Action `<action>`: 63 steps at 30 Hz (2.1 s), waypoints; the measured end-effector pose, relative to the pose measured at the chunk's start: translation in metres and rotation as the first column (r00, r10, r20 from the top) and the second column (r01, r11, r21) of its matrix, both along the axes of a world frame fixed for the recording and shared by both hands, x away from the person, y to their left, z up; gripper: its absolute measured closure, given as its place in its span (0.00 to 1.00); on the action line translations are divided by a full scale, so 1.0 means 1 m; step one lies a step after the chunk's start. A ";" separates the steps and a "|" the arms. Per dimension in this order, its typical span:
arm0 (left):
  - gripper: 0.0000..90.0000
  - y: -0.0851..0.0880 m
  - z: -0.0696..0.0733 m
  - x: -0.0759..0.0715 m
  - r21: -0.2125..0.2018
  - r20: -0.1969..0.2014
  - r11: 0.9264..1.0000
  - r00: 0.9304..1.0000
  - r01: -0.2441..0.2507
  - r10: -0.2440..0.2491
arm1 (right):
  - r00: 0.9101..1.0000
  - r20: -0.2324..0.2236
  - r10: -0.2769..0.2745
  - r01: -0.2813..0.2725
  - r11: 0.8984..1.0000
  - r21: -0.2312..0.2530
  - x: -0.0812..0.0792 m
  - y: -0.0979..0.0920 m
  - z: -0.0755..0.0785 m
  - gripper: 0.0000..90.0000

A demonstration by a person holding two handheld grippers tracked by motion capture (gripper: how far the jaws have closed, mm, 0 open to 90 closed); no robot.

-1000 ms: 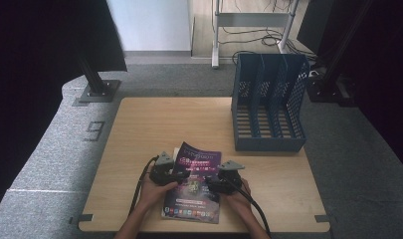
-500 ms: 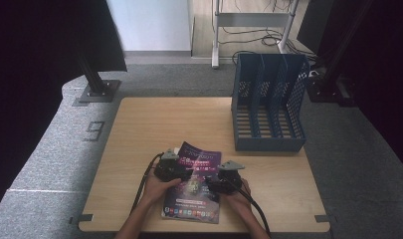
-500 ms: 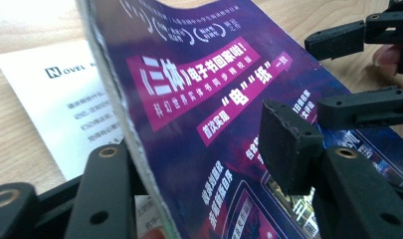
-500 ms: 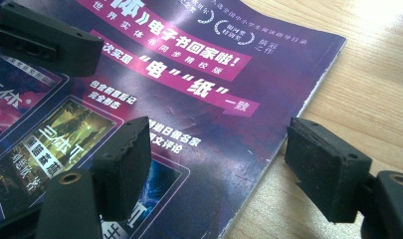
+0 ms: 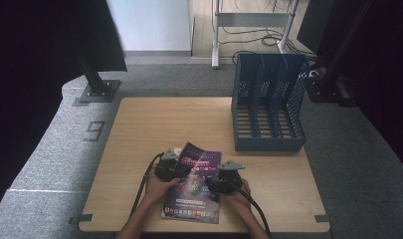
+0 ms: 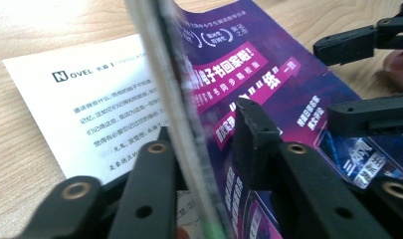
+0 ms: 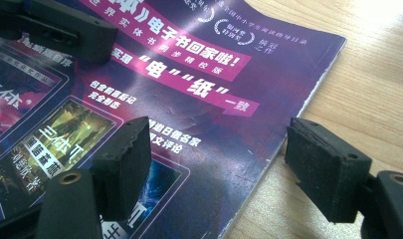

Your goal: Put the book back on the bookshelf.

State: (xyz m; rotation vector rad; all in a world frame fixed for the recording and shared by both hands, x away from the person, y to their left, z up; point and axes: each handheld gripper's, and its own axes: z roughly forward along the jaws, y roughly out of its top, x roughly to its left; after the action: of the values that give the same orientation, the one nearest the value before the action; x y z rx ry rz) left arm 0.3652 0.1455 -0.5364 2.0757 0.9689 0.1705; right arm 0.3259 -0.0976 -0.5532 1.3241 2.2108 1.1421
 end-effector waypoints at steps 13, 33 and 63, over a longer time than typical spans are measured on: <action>0.81 0.002 0.004 -0.004 -0.004 0.048 1.000 0.999 -0.008 0.009 | 1.000 0.000 0.000 0.000 1.000 0.000 0.000 0.000 0.000 0.29; 0.64 0.000 0.014 -0.011 -0.052 0.042 0.999 0.999 0.006 -0.004 | 1.000 0.000 0.000 0.000 1.000 0.000 0.000 0.000 0.000 0.29; 0.96 -0.003 0.006 -0.010 -0.023 0.065 1.000 0.998 0.009 -0.007 | 1.000 0.003 -0.001 0.001 1.000 -0.002 0.000 0.000 0.000 0.29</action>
State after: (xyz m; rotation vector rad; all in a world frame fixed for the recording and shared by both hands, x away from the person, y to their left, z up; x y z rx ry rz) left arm 0.3552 0.1429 -0.5306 2.0399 0.9191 0.2197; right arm 0.3255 -0.0973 -0.5531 1.3210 2.2084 1.1408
